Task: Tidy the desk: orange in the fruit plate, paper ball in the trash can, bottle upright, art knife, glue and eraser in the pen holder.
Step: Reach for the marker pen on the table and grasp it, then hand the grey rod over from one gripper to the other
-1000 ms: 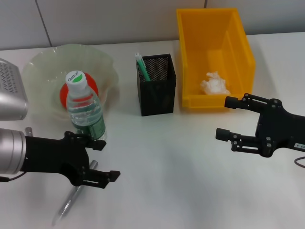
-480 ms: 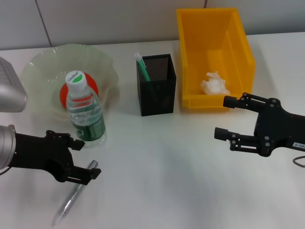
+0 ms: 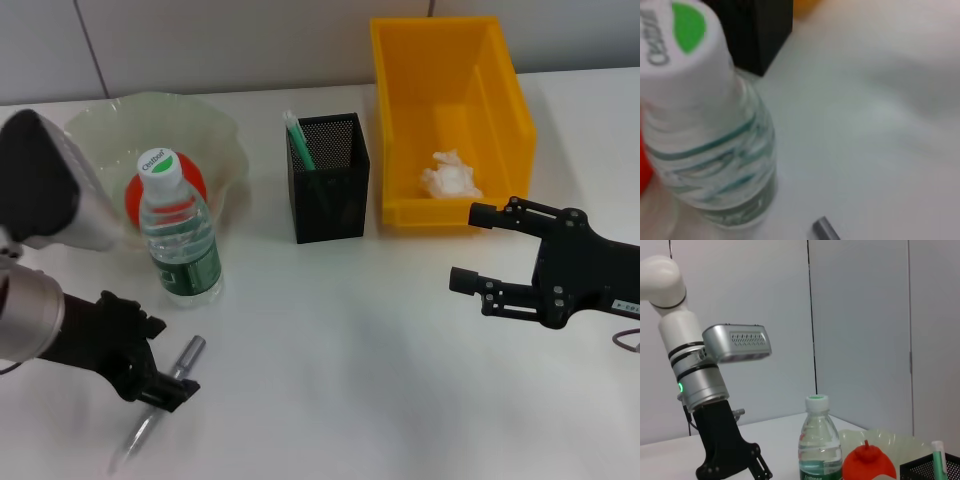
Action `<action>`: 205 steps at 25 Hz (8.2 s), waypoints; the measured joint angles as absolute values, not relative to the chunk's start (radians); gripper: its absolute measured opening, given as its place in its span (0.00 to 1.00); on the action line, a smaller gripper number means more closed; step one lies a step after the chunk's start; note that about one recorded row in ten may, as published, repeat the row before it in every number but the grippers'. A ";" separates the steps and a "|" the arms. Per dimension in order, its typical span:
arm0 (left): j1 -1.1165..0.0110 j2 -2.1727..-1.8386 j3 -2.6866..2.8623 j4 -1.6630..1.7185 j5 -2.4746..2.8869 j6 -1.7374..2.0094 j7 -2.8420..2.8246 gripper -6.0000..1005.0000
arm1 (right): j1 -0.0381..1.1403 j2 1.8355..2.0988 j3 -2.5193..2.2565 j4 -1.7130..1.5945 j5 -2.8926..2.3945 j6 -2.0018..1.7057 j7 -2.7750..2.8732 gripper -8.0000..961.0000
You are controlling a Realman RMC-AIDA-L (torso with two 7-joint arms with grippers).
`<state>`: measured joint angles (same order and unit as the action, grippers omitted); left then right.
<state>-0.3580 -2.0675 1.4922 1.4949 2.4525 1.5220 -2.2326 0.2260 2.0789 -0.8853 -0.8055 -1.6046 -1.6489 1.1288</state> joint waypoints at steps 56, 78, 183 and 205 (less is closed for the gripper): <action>-0.450 -2.074 1.782 1.592 2.695 1.635 -2.520 0.85 | 0.232 2.078 -0.895 -0.795 -1.604 -1.651 1.126 0.82; -0.556 -2.078 1.801 1.476 2.689 1.583 -2.531 0.81 | 0.233 2.079 -0.886 -0.792 -1.604 -1.647 1.126 0.82; -0.670 -2.080 1.797 1.253 2.692 1.543 -2.569 0.19 | 0.224 2.079 -0.882 -0.779 -1.608 -1.649 1.125 0.82; -0.656 -2.080 1.797 1.435 2.595 1.597 -2.557 0.17 | 0.223 2.079 -0.857 -0.778 -1.611 -1.647 1.123 0.82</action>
